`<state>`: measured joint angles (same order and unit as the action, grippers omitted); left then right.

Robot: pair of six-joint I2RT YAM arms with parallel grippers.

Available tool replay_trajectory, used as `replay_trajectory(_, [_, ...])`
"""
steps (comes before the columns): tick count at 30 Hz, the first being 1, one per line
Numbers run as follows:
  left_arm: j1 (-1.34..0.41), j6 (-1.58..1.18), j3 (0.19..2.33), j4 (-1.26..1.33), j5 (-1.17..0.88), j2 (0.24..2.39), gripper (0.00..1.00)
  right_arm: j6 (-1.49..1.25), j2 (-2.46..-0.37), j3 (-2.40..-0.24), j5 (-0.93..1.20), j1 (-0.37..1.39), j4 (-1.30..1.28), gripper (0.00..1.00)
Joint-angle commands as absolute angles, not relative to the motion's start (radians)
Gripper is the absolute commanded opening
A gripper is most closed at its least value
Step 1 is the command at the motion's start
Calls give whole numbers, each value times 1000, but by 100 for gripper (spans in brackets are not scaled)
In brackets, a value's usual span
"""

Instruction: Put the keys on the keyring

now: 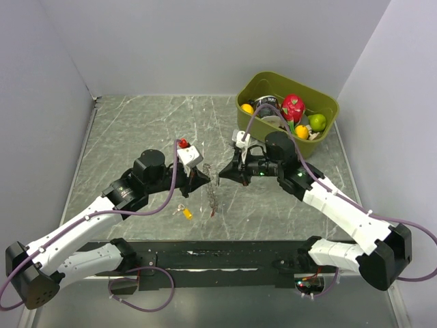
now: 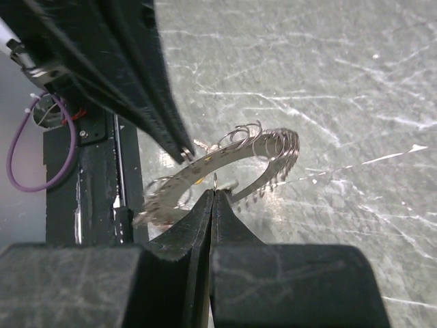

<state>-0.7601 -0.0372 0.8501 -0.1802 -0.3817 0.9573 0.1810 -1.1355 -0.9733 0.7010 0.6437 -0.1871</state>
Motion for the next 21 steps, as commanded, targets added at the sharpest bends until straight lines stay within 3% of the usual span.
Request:
replay_trajectory(1, [-764,-35,857,-118,-365,936,1,212,-1086,-1005,727,640,-208,0])
replay_trajectory(21, [-762,-34,868,-127,-382,959,1,250,-1201,-1118,630,746,-275,0])
